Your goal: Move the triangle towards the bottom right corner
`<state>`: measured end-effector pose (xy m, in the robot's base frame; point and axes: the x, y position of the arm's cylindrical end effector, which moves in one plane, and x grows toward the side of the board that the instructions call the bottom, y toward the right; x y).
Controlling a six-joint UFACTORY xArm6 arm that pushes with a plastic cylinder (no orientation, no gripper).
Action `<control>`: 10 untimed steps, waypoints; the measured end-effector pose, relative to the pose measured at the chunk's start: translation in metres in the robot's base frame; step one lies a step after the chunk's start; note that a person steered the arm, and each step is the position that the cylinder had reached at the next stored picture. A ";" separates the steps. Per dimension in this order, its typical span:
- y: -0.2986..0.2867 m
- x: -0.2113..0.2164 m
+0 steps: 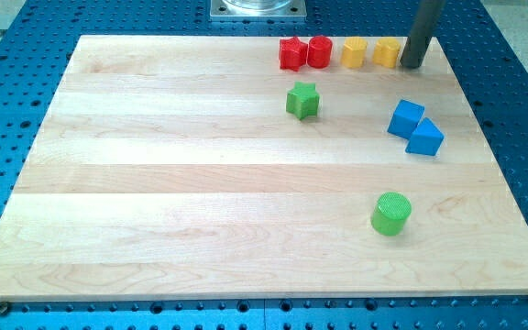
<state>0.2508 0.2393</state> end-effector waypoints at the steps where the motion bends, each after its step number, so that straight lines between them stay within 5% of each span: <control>1: 0.011 0.004; 2: 0.013 0.073; 5: 0.011 0.168; 8: -0.005 0.151; 10: -0.046 0.090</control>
<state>0.3406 0.1931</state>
